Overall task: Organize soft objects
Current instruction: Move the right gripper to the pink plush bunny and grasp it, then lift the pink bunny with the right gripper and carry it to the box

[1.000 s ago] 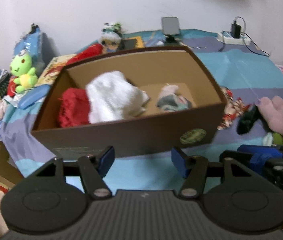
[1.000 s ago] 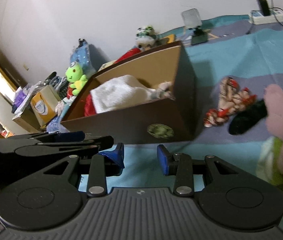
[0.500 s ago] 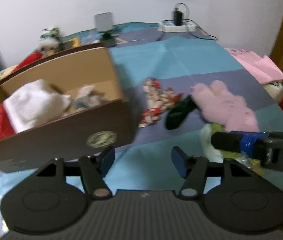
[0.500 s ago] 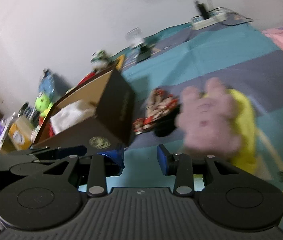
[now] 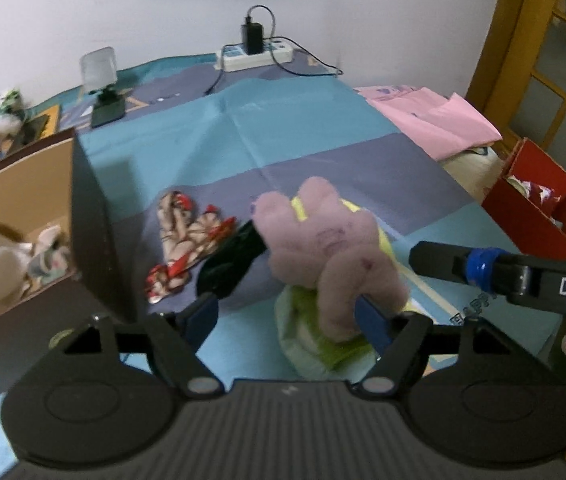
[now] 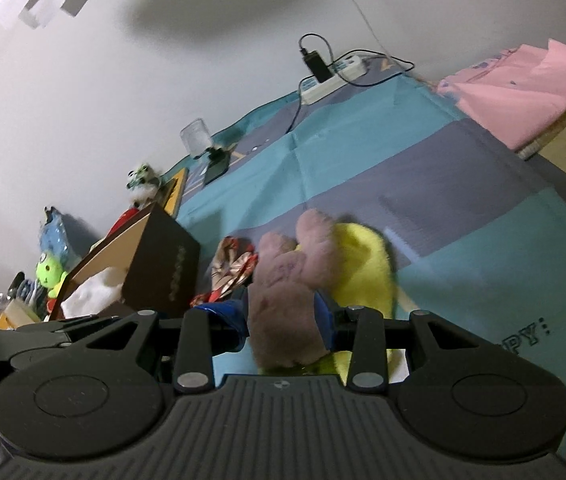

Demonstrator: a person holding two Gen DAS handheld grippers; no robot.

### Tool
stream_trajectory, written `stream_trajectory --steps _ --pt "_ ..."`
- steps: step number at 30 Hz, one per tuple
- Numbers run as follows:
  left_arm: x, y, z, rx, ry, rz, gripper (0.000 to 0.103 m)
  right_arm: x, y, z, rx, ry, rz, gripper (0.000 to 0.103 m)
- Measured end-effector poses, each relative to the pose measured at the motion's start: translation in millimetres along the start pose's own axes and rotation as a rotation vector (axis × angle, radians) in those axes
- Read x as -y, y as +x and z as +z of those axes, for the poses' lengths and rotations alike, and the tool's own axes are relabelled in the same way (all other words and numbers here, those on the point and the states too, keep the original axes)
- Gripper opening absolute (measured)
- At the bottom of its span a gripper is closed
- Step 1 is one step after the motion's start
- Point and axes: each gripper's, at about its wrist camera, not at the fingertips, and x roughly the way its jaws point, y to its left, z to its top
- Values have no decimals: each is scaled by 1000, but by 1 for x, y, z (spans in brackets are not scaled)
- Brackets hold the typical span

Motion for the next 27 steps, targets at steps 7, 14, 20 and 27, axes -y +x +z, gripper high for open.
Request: stream_trajectory --steps 7,14,20,27 --pt "14 10 16 -9 20 -11 77 9 3 7 7 12 -2 21" --pt "23 19 26 -10 26 -16 79 19 13 17 4 26 3 21" --pt "29 29 29 -25 16 -65 81 29 24 22 -22 55 9 21" --pt "39 47 30 -72 34 -59 88 41 37 26 -61 80 24 21"
